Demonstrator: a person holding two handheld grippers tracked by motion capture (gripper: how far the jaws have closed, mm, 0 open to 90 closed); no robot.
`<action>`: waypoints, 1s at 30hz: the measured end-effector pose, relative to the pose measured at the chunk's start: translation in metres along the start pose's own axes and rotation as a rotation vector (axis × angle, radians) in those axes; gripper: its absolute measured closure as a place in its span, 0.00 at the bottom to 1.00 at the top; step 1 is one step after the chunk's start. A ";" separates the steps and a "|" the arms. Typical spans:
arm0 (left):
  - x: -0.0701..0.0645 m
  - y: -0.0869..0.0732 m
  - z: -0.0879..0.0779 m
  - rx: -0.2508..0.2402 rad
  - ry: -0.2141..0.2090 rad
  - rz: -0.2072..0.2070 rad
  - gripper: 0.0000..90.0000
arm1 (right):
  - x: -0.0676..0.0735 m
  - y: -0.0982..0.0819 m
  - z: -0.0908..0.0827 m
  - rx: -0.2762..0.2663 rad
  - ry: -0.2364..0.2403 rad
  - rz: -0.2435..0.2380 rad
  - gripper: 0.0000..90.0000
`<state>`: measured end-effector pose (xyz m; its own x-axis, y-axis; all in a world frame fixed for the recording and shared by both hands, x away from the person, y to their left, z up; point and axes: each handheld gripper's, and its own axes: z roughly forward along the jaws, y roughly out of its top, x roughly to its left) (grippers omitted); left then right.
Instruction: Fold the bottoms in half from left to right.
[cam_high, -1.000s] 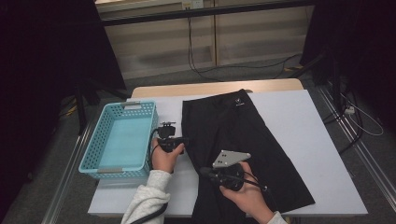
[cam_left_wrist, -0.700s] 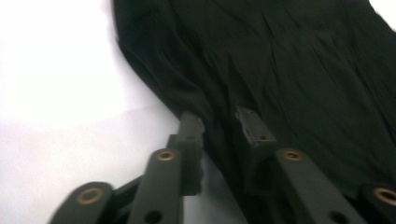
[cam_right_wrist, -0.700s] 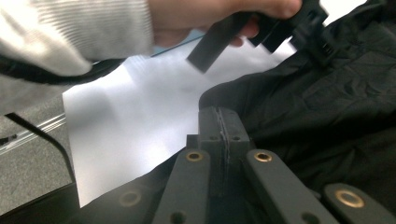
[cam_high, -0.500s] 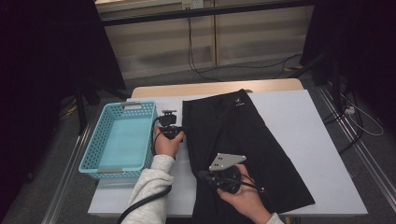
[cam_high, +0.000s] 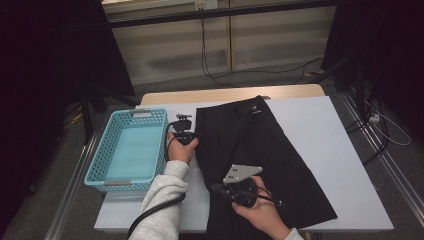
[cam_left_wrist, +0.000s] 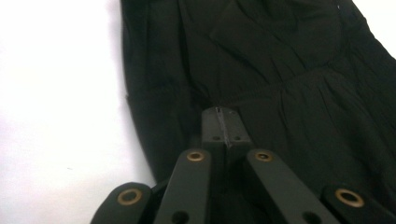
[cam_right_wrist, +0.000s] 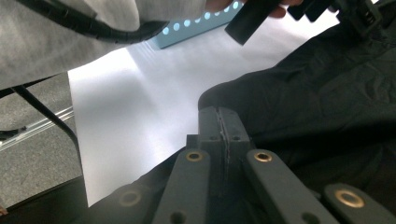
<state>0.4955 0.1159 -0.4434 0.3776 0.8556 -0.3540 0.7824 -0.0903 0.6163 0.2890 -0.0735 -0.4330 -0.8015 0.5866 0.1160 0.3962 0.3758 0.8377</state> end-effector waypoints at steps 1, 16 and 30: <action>0.001 0.003 -0.003 0.000 0.006 -0.006 1.00 | 0.000 0.001 0.000 -0.001 0.002 -0.001 1.00; 0.004 0.005 -0.017 0.029 0.039 -0.019 0.77 | -0.002 0.006 -0.003 -0.023 0.011 0.013 1.00; 0.003 -0.020 -0.007 0.058 0.001 -0.086 0.58 | -0.005 0.003 -0.021 -0.051 -0.022 0.026 1.00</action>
<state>0.4772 0.1240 -0.4521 0.3079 0.8618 -0.4031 0.8390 -0.0462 0.5421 0.2846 -0.0903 -0.4204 -0.7809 0.6116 0.1269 0.3930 0.3232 0.8608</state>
